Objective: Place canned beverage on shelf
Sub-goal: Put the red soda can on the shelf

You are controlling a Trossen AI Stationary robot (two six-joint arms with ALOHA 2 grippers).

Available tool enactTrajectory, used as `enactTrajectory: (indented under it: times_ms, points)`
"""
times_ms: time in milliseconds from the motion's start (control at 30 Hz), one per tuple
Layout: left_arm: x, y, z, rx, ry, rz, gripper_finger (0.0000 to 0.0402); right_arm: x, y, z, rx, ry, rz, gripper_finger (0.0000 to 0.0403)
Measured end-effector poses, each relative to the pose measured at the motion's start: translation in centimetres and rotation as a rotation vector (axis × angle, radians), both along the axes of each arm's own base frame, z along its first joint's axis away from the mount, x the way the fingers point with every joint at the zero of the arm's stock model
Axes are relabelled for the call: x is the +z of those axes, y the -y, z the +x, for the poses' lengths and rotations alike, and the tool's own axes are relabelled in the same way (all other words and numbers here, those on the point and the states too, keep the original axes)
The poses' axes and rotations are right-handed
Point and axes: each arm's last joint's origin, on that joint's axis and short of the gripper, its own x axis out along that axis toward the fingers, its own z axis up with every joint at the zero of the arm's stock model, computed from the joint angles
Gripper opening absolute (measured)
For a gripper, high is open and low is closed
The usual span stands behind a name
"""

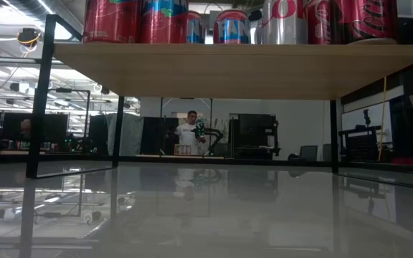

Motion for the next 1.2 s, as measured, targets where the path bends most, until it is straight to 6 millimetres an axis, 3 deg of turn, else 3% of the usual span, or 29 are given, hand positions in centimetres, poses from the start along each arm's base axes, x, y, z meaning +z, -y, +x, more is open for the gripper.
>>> enactTrajectory:
  times_ms: [167, 467, 633, 1000, 1200]
  points:
    - [0.0, 0.0, 0.0, 0.000, 0.000, 0.000, 0.0336, 0.0, 0.0, 0.0, -0.074, 0.002, 0.037, 0.0279]
    - [0.0, 0.0, 0.0, 0.000, 0.000, 0.000, 0.0336, 0.0, 0.0, 0.0, -0.297, -0.019, 0.175, 0.0291]
    - [0.0, 0.0, 0.0, -0.001, 0.000, 0.004, 0.0336, 0.0, 0.0, 0.0, -0.332, -0.041, 0.212, 0.0284]
    - [0.0, 0.0, 0.0, -0.002, 0.000, 0.008, 0.0336, 2.0, 1.6, -1.2, -0.503, -0.170, 0.072, 0.0283]
    - [0.0, 0.0, 0.0, -0.002, 0.000, 0.008, 0.0336, 2.0, 2.5, -1.7, -0.609, -0.168, 0.004, 0.0287]
